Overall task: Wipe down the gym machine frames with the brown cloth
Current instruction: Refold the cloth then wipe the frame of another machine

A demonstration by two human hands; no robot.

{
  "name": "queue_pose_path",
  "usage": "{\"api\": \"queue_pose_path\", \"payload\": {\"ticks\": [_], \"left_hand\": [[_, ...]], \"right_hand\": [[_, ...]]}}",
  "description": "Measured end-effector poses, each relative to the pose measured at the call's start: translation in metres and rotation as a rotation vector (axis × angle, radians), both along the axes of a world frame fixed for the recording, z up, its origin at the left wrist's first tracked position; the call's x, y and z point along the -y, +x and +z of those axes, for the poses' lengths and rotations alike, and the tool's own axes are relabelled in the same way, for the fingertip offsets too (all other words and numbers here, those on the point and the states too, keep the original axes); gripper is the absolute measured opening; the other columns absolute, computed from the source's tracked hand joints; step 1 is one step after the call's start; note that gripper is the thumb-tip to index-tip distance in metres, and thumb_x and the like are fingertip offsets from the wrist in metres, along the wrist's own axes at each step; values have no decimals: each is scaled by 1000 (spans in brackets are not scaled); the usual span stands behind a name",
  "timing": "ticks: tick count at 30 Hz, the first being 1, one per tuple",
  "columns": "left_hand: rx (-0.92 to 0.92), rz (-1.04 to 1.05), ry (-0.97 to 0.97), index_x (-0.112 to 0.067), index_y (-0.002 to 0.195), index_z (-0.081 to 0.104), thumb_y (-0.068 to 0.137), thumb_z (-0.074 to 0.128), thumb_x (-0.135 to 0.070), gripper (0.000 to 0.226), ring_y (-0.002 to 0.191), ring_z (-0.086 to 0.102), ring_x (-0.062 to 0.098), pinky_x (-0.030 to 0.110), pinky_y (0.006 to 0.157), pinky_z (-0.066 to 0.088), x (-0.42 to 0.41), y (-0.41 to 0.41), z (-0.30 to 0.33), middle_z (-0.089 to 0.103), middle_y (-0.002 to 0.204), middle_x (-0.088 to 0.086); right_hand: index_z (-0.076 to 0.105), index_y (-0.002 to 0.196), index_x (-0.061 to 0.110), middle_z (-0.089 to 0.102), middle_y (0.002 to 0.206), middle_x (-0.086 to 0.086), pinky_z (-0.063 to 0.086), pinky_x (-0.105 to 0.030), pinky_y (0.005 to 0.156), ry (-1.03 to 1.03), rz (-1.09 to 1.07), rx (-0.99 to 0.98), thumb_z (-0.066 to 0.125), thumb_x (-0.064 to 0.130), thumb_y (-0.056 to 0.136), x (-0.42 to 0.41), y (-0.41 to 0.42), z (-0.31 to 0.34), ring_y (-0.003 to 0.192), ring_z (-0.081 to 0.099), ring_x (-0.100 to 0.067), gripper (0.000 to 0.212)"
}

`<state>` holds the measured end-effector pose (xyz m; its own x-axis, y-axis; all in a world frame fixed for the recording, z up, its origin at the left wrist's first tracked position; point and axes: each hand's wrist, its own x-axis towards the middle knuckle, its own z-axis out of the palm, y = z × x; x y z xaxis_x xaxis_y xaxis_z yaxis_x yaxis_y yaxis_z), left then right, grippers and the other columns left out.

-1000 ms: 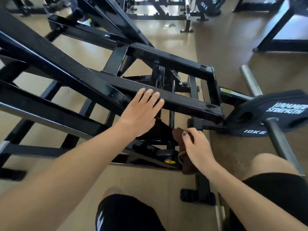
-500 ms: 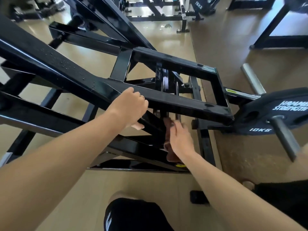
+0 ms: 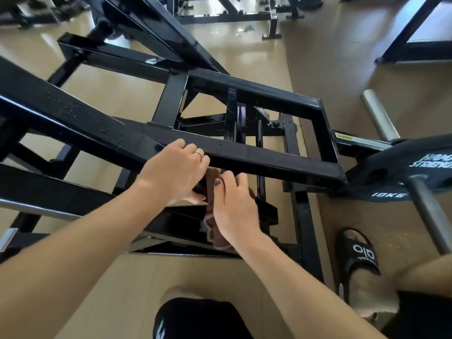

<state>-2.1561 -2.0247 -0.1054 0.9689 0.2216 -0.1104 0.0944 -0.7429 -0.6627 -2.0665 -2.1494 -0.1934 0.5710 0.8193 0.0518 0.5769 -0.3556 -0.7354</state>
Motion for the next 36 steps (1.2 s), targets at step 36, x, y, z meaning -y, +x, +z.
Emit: {"api": "queue_pose_path", "payload": {"ticks": [36], "left_hand": [[-48,210,231,-13,118,56,74,18,-97,103,102,61,28,42,98,43,-23,-47,84,66,112,7]], "right_hand": [[50,118,18,47,122,-2,61,-39,67,151,190,24,29,41,108,-6,-2,20,89,63,-20,33]]}}
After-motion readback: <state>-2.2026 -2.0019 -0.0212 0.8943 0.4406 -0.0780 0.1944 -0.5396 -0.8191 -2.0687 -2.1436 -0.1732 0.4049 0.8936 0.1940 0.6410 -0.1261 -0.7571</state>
